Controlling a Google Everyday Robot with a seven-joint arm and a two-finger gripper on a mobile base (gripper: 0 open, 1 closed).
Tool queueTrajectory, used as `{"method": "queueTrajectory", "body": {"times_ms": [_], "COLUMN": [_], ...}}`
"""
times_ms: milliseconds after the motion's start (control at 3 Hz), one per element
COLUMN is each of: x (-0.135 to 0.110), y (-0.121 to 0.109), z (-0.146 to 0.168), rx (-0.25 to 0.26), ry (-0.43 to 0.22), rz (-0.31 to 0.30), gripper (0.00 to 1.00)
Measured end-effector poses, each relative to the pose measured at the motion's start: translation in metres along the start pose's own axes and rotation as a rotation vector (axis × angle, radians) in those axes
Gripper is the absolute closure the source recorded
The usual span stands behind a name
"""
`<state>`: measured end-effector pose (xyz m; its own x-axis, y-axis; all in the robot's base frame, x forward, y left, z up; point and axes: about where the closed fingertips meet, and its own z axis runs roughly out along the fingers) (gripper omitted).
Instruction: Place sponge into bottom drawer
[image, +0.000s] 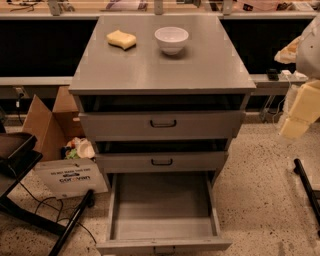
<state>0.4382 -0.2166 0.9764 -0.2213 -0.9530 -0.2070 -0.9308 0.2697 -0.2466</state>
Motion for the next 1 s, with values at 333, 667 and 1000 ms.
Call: {"method": "queueTrajectory", "body": {"times_ms": [333,667,1000], "x": [0.000,-0.021,-0.054], "y": [0.000,-0.015,-0.055], "z": [0.000,0.003,0.026], "rx": [0.000,0.033,0.051], "ry": [0.000,-0.058,-0.185], "rz": [0.000,-0.034,-0.076], "gripper": [0.00,0.00,0.00]}}
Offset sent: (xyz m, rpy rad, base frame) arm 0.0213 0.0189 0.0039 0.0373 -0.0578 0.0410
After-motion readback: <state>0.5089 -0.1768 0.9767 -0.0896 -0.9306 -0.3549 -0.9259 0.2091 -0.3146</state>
